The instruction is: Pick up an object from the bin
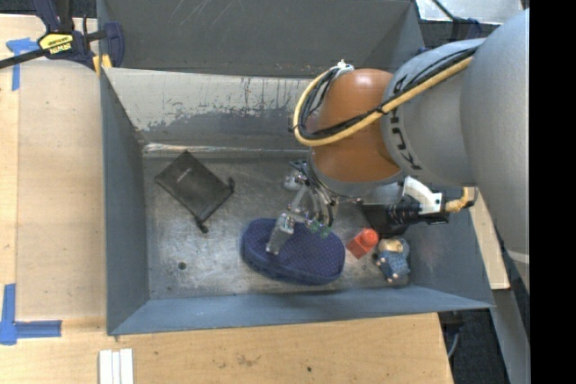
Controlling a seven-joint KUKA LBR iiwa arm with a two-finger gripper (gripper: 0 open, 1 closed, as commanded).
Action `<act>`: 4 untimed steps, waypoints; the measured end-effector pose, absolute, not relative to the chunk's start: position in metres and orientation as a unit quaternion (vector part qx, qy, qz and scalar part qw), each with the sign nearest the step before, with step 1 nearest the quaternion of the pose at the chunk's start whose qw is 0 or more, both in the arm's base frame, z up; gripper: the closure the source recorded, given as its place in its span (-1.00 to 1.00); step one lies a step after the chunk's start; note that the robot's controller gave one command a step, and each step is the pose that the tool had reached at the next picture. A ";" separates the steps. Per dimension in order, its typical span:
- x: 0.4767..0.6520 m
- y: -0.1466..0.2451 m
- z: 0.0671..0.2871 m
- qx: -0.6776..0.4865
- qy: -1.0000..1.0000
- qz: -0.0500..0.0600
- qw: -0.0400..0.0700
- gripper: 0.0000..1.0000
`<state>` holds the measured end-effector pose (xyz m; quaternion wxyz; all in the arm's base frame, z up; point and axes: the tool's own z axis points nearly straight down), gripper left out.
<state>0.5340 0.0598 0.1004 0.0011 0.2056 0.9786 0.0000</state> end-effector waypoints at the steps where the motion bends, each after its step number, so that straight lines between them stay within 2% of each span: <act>1: 0.538 0.063 0.078 0.115 0.993 0.001 0.004 -1.00; 2: 0.514 0.101 0.079 -0.179 0.984 0.000 0.014 -1.00; 3: 0.510 0.098 0.079 -0.178 0.984 -0.002 0.002 1.00; 4: 0.512 0.098 0.174 -0.176 0.984 0.000 0.005 1.00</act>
Offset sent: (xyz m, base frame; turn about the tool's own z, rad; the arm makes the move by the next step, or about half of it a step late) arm -0.0005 0.0033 -0.0304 -0.1843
